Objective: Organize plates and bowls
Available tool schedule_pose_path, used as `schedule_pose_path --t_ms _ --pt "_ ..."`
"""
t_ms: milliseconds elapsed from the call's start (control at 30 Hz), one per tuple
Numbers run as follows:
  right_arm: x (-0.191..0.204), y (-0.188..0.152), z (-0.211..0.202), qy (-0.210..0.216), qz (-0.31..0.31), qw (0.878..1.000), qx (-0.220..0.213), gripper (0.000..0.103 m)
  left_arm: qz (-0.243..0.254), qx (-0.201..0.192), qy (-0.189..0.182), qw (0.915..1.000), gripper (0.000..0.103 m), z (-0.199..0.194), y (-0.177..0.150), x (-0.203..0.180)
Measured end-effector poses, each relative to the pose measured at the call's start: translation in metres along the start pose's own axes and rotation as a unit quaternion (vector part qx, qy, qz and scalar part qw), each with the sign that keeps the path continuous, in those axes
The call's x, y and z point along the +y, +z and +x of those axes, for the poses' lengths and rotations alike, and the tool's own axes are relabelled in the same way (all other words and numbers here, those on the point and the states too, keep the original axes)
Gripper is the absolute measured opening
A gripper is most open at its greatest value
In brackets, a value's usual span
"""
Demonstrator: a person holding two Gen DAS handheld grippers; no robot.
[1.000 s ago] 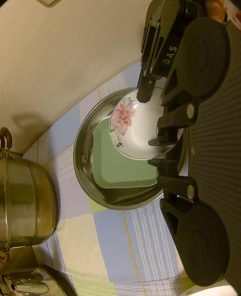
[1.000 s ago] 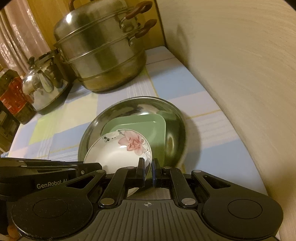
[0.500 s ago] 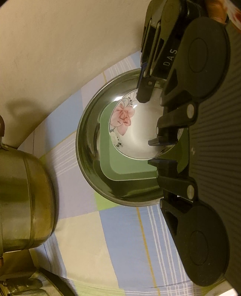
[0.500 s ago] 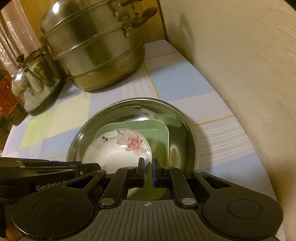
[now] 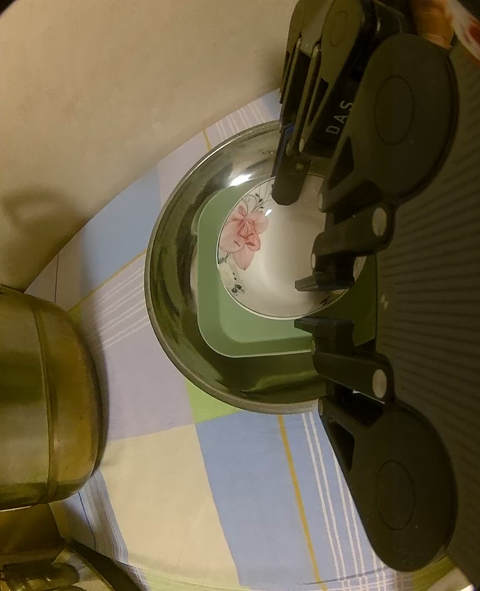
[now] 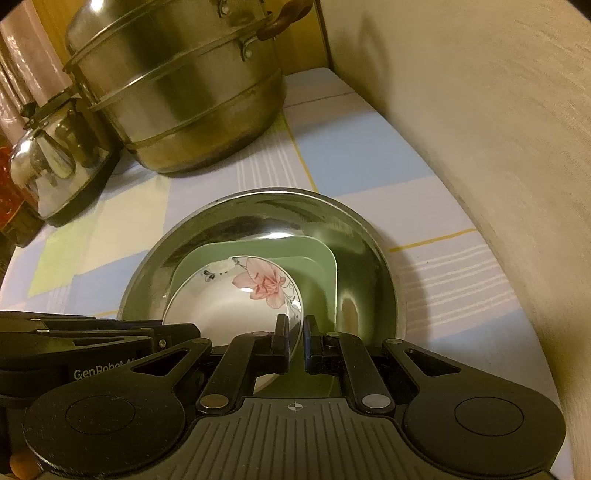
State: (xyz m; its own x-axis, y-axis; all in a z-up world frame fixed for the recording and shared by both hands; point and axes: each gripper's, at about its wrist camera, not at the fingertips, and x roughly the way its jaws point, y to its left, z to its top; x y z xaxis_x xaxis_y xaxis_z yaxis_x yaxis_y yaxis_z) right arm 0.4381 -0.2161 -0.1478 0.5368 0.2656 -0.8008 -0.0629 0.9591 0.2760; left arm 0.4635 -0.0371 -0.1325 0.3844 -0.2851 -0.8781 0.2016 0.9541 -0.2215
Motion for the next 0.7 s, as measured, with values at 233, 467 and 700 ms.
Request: schedule_pose_path --t_ms 233,467,700 --pt "0.002 0.0 0.003 -0.008 -0.005 1.0 0.0 0.008 0.0 0.003 0.0 1.0 0.013 0.005 0.0 -0.001" --pt "-0.002 0.004 -0.008 0.002 0.003 1.0 -0.012 0.009 -0.001 -0.005 0.002 1.0 0.015 -0.005 0.001 -0.001" --pt "-0.003 0.004 -0.05 0.022 0.016 0.998 -0.05 0.044 0.021 -0.054 0.018 0.9982 0.023 -0.051 -0.004 -0.009"
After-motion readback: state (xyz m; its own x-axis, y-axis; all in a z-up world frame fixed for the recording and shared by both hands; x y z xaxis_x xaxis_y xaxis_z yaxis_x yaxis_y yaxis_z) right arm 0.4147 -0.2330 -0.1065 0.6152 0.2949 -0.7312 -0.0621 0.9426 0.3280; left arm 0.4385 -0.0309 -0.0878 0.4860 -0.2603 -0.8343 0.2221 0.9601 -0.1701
